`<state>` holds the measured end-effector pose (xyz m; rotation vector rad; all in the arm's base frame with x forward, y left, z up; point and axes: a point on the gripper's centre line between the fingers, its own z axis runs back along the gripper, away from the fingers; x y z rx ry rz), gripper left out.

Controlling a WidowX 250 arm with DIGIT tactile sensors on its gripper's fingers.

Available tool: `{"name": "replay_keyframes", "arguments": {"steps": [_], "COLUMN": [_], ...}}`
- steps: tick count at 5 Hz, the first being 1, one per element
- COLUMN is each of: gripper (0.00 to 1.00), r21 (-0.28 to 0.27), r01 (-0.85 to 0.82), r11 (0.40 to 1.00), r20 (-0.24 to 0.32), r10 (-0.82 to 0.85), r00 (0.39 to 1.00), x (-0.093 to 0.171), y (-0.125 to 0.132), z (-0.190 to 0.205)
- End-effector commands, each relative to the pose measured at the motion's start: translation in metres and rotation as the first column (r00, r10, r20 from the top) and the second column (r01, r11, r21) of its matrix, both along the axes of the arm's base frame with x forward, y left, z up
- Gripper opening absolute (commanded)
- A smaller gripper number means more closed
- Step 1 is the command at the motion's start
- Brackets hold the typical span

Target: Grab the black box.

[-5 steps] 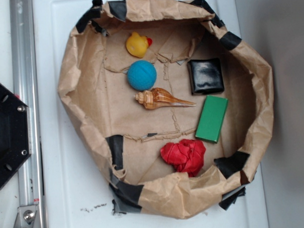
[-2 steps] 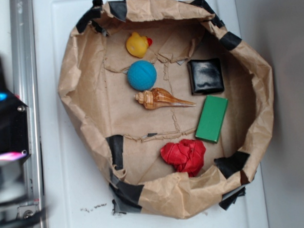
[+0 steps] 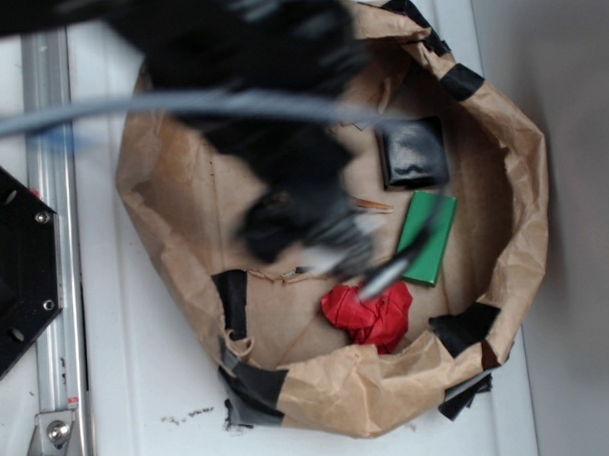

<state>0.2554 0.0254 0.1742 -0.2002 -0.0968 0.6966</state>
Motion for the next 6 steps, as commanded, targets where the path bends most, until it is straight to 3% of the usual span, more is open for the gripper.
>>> {"name": "replay_keyframes", "arguments": {"steps": [1, 2, 3, 4, 6], "gripper": [1.00, 1.00, 1.00, 1.00, 1.00], "r21": [0.005, 0.005, 0.100, 0.142, 0.103], "r01": [-0.042, -0.042, -0.294, -0.454, -0.589], "r11": [0.999, 0.999, 0.950, 0.880, 0.802], "r20": [0.051, 0.051, 0.136, 0.200, 0.182], "r10": [0.041, 0.041, 0.280, 0.423, 0.567], "r00": [0.998, 0.998, 0.950, 0.884, 0.803], "x": [0.002, 0.002, 0.001, 0.004, 0.017], "y": [0.014, 0.014, 0.015, 0.017, 0.029], "z": [0.013, 0.013, -0.018, -0.033, -0.067]}}
